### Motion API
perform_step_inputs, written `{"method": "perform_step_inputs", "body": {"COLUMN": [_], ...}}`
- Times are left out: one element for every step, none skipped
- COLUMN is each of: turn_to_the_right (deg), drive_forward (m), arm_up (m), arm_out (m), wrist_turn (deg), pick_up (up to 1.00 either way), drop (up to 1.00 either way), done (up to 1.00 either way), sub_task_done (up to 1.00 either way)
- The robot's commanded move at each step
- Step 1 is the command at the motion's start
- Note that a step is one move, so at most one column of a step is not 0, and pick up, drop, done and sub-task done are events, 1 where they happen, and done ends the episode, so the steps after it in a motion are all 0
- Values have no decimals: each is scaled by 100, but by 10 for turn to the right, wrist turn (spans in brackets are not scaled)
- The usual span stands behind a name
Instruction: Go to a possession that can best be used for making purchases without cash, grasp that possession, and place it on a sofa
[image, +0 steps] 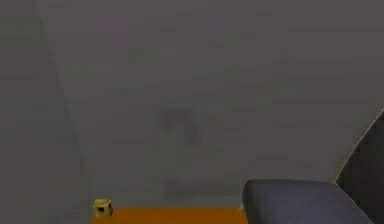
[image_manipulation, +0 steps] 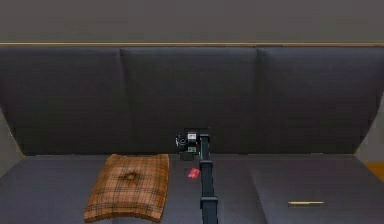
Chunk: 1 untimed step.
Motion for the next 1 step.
{"method": "perform_step_inputs", "body": {"turn_to_the_right": [0], "drive_forward": [0], "arm_up": [10], "arm_out": [0], "wrist_turn": [0], "pick_up": [0], "drop": [0], "done": [0], "sub_task_done": [0]}}
